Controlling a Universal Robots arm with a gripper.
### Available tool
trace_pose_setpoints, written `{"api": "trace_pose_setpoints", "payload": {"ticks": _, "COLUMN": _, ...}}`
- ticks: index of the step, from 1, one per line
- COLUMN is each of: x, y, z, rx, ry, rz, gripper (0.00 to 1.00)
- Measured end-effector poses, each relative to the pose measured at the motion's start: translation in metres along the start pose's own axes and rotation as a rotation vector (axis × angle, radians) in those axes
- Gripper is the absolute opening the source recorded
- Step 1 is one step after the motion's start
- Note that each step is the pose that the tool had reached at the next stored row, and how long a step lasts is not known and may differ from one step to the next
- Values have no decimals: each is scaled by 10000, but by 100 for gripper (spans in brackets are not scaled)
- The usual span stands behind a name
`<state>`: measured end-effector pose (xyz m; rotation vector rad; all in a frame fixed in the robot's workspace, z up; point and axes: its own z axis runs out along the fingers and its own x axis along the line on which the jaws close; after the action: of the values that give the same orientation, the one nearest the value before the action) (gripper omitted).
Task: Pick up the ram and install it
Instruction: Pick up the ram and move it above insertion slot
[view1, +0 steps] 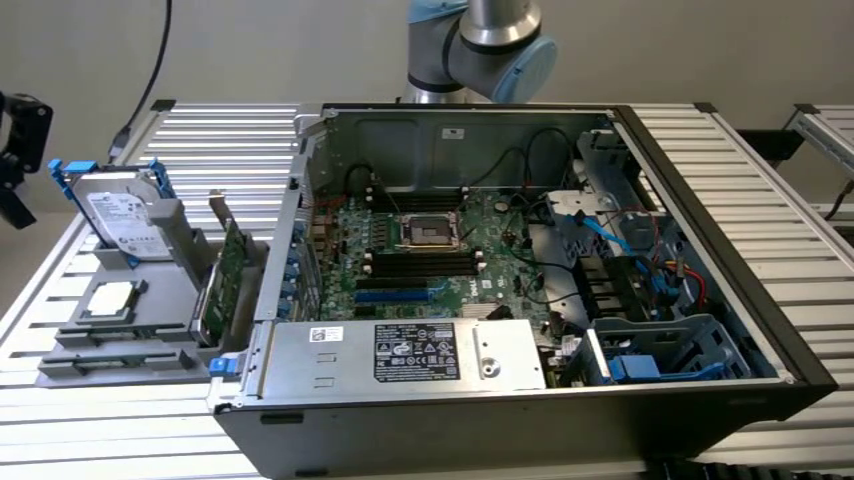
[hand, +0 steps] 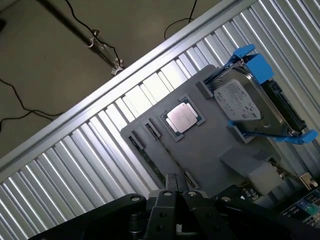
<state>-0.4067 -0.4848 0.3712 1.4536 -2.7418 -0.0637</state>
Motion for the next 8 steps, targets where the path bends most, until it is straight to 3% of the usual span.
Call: {"api": "trace_pose_setpoints", "payload": {"ticks": 8, "x": -1, "y": -2, "z": 40, "rx": 17, "ry": 82, "rz": -1452, "gripper": 11}}
